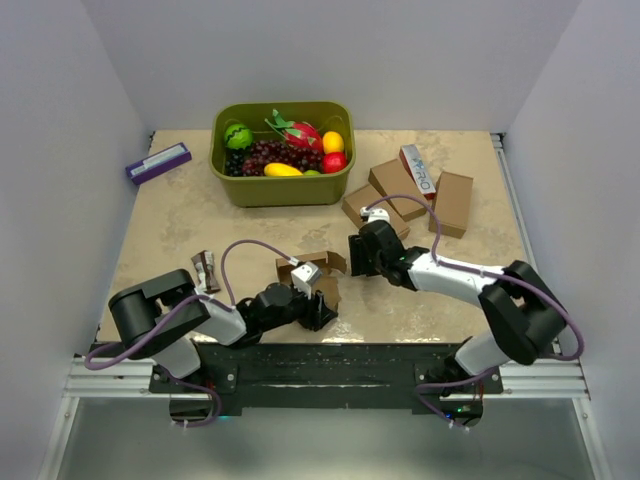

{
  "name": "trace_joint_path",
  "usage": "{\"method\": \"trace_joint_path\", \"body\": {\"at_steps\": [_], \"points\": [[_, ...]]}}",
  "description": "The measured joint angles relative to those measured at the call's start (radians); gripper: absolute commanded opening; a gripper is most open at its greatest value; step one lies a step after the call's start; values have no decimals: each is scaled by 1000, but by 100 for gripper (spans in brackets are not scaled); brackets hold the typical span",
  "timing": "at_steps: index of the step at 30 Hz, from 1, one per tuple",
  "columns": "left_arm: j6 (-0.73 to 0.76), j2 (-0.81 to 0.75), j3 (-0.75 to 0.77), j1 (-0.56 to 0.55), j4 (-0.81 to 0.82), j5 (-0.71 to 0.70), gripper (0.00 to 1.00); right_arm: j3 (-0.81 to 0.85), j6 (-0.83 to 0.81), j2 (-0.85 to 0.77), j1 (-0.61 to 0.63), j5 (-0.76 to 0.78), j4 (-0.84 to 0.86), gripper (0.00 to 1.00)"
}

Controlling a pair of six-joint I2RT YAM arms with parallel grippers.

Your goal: Fold the paper box

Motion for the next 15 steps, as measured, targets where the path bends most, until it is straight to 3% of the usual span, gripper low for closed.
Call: {"method": "trace_joint_path", "body": {"at_steps": [3, 15], "points": [[0, 0, -4, 0, 6, 4, 52, -10, -47, 50, 0, -49, 51, 63], [1, 1, -44, 14, 64, 58, 51, -82, -209, 8, 2, -257, 276, 59]]}}
